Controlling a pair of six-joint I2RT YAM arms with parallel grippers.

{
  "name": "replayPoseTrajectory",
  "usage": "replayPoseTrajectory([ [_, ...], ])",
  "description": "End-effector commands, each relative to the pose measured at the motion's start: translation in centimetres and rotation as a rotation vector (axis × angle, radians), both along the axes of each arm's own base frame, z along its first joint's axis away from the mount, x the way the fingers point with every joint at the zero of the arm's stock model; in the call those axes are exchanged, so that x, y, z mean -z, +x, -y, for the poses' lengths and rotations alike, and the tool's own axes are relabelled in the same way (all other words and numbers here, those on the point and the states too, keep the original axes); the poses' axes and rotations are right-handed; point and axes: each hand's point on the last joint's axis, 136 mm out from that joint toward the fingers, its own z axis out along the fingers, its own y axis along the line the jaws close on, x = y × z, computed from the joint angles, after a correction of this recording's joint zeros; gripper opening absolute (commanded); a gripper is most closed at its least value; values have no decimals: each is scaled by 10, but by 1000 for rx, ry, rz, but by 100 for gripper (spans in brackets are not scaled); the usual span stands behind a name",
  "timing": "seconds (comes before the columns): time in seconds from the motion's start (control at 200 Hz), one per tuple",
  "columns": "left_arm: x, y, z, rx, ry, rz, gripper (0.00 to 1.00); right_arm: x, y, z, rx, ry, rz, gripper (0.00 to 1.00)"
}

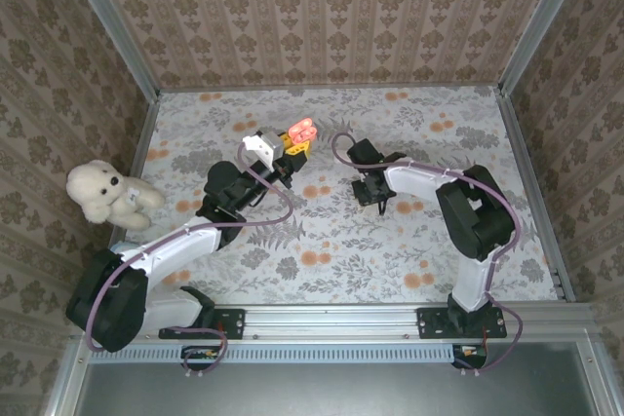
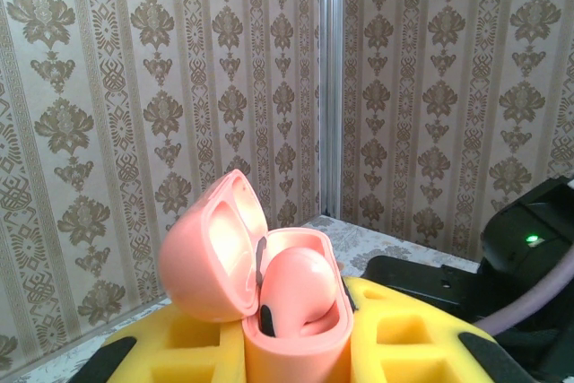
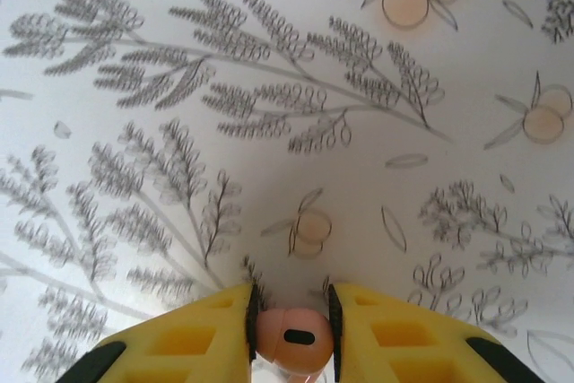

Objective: Insert the wireless bluetooth earbuds into the charging case

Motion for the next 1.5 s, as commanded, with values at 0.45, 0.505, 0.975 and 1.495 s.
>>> replayPoseTrajectory([
  [0.45,-15,-11,10,82,-11,42,0,-276,4,3,55,407,721,28],
  [0.505,-16,-13,12,96,-10,44,0,-307,-1,3,41,457,793,28],
  [0.975,-25,-24,42,234,-8,49,0,-414,-30,-42,-187,738,1008,29],
  [1.495,-33,-28,60,297,3,54,0,-380,-33,-74,-340,720,909,29],
])
